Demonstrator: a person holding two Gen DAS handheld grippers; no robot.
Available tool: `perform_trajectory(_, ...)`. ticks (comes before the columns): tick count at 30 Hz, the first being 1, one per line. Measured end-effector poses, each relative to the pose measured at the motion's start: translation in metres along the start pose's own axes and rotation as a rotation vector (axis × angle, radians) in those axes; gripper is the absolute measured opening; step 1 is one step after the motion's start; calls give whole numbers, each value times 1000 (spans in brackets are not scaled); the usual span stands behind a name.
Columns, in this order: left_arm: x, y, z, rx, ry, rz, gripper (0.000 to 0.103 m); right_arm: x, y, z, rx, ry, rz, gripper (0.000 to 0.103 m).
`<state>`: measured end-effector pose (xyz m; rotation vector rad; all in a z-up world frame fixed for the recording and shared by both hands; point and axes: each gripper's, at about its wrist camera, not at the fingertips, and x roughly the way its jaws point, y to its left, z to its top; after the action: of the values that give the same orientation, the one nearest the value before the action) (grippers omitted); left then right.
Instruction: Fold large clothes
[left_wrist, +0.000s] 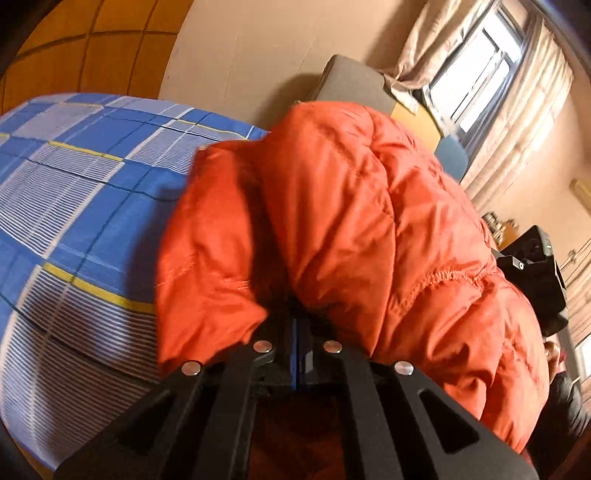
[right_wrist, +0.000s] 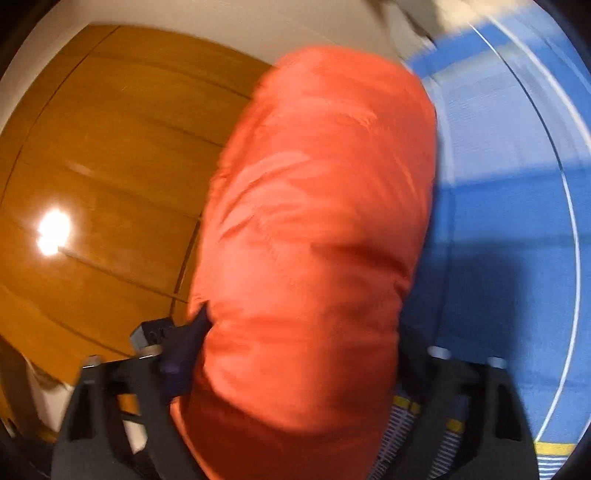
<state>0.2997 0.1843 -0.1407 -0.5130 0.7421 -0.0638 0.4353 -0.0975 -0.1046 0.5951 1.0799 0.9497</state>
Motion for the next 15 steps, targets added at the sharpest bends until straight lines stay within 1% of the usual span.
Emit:
perform_trajectory(1,2,-1,2,-12,-4,-18,0,-3,11,6,-45,-6,-7,64)
perform_trajectory(3,7,-8,9,-20,-10,-46,0,-10,23,14,-92,-21,-8,59)
perform_trajectory(4,11,-17,16,-9,-9,-73,0,-16,30,20,-117,-36,-5,58)
perform_trajectory(6,24,-43,31,55,-7,-80,0,-30,35,32,-142,-65,4,56)
perform_trajectory(8,42,-64,46,103,6,-91,0,-51,29,44,-140,-111,0,55)
perform_trajectory(10,62,-79,62,115,31,-110,0,-70,18,48,-128,-154,-20,55)
perform_trajectory(11,73,-89,69,133,41,-109,0,-78,8,56,-119,-176,-39,55)
perform_trajectory(13,92,-107,78,166,65,-102,0,-92,-12,56,-90,-208,-89,55)
perform_trajectory(15,112,-124,79,208,98,-70,0,-100,-33,54,-58,-206,-154,55)
